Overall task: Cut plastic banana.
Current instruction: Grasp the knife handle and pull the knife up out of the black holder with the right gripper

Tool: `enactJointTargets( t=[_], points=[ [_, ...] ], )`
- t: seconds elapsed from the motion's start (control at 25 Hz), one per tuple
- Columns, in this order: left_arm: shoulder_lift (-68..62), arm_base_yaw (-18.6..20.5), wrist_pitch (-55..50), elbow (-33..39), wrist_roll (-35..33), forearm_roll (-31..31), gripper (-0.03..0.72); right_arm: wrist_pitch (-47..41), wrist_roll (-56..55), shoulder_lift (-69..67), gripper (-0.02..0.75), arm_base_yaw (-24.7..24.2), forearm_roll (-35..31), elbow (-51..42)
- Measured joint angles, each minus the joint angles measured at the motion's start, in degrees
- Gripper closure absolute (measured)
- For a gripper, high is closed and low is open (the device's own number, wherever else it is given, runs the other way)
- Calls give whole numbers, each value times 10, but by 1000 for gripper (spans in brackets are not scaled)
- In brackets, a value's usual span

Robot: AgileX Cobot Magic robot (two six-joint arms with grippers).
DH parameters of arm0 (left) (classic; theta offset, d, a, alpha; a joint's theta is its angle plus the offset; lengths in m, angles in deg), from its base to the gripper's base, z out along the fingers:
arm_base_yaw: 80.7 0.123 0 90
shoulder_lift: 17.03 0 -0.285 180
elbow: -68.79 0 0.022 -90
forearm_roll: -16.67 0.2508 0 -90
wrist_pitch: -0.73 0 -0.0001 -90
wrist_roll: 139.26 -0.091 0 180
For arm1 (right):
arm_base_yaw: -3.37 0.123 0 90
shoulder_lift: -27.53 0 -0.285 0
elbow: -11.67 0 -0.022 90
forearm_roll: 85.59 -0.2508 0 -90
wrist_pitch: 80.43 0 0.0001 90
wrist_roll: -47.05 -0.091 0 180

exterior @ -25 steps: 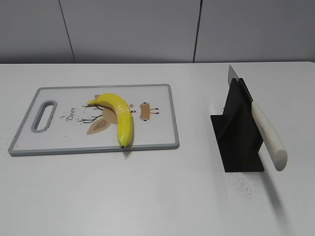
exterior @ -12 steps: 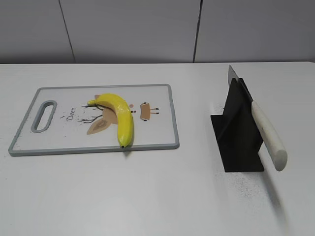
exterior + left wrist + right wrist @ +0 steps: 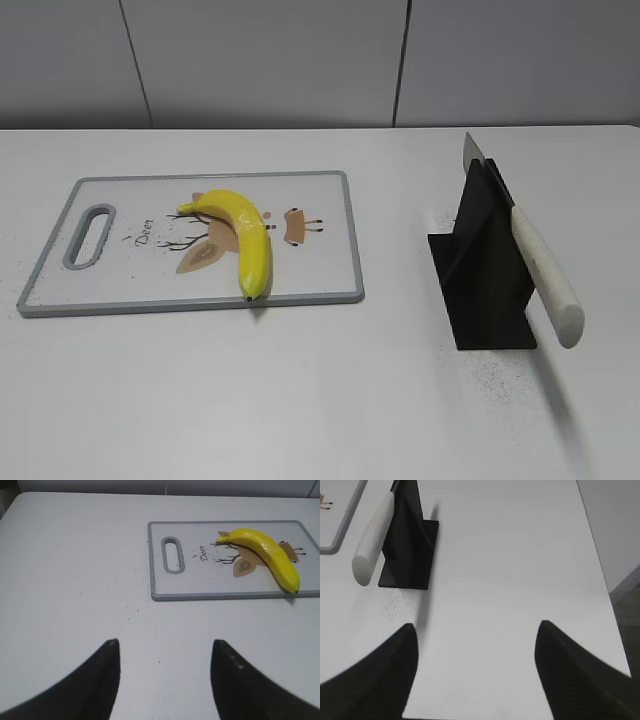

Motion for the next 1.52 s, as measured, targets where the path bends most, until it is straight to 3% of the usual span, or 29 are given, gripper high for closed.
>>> enactJointTargets(
  t=[0.36, 0.8, 0.92, 1.2, 1.52],
  points=[
    [0, 0, 0, 0, 0, 0, 125, 6, -17, -111, 157, 47, 2, 74],
    [0, 0, 0, 0, 0, 0, 125, 4, -121, -311, 157, 219, 15, 151],
    [0, 0, 0, 0, 0, 0, 125, -1, -140, -374, 157, 247, 17, 179],
    [0, 0, 0, 0, 0, 0, 125, -15, -159, -532, 157, 251, 21, 249],
    [0, 0, 0, 0, 0, 0, 125, -2, -161, -712, 157, 251, 21, 256]
  ],
)
